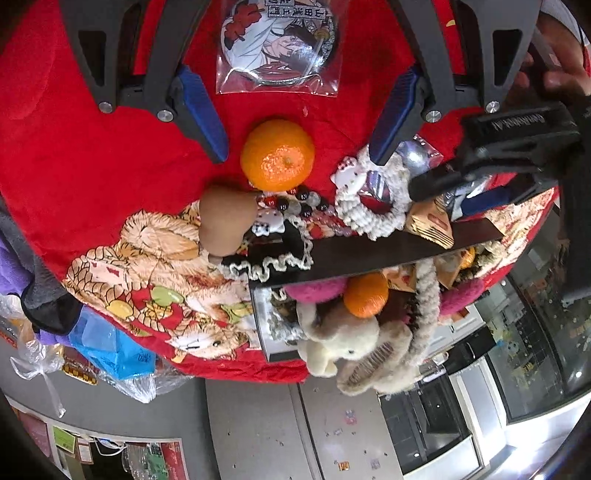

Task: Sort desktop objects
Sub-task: 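Grasp another gold Choco Magic packet with the left tool while the right tool grasps a mandarin orange, then carry the packet and orange over the black box with both tools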

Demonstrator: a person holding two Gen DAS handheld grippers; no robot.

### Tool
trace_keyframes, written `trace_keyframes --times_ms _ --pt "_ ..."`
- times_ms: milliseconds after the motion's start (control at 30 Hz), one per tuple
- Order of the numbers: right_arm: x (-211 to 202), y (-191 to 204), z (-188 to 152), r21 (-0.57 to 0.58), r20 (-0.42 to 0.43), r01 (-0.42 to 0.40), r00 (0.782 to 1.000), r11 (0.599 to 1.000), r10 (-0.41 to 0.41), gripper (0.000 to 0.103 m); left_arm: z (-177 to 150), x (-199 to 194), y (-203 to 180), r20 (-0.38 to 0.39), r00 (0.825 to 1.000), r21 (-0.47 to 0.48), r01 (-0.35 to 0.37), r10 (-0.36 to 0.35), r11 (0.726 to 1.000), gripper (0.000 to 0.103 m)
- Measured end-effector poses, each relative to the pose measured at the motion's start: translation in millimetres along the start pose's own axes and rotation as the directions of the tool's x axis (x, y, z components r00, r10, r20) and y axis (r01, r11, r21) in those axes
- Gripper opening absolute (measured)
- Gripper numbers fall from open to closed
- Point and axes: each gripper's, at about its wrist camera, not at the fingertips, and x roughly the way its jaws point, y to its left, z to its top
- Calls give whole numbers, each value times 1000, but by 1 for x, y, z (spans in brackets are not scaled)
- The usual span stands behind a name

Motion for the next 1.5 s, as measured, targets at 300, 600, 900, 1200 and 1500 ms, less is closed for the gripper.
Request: trace_keyframes --times_ms 300,600,900,1200,1500 --pt "-1 1 -2 -1 4 32 999 999 -32 79 -2 -2 -2 12 993 3 -114 114 993 43" --pt "-3 -4 -3 26 12 3 1000 1000 -4 38 -8 -12 16 38 999 -81 -25 28 996 29" --pt "-18 17 -6 -62 85 42 996 997 -37 38 -16 -36 16 102 994 -77 -25 33 997 27" --pt "-24 31 -9 -81 111 14 994 997 -5 38 -21 -62 17 157 983 -72 -87 98 994 27" --pt "-36 42 -10 -99 174 6 985 995 12 38 -24 -75 11 171 978 -45 -113 119 993 27"
